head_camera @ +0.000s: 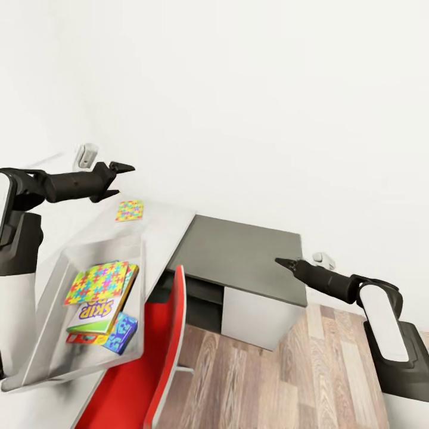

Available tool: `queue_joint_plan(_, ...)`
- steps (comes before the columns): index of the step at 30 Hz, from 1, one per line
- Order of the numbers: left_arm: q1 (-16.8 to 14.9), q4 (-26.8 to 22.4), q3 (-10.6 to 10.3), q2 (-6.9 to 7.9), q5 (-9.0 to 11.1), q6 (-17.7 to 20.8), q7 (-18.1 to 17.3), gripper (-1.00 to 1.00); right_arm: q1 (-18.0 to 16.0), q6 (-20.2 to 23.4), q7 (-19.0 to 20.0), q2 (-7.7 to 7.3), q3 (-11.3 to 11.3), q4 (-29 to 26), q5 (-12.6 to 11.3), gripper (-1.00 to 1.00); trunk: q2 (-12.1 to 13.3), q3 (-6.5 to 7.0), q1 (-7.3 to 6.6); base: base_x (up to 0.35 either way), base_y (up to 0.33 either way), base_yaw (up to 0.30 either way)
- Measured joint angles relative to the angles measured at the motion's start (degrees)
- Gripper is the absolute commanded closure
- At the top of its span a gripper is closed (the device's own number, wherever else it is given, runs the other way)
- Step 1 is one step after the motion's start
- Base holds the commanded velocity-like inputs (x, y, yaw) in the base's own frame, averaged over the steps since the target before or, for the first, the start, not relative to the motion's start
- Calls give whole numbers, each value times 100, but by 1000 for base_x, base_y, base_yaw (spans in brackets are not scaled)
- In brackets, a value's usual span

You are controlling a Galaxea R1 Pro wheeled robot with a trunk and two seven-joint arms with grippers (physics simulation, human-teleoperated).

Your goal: Put all the toys in the child's room - the three board games (two on the bed and one on the table), the two jigsaw puzzles on the table, and the tennis ball on the table - inside the toy box on the table in the child's room.

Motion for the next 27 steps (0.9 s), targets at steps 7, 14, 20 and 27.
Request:
queue_joint_plan(7,-510,757,-14,210,-22,-49,652,-100,214,-1,128,-331,-201,-24,-9,-100,0,-1,0,0,0,-284)
queue_joint_plan(14,-676,1103,-13,469,-13,-77,845,-100,298,-21,430,-489,-338,-31,-46,-100,0,-8,0,0,0,-180)
queue_joint_plan(20,-723,1182,1,665,-5,-104,916,-100,342,-41,755,-558,-399,-35,-63,-100,0,-11,0,0,0,-71)
queue_joint_plan(27,-719,1170,4,765,12,-139,945,-100,362,-52,933,-587,-426,-36,-53,-100,0,-13,0,0,0,-29)
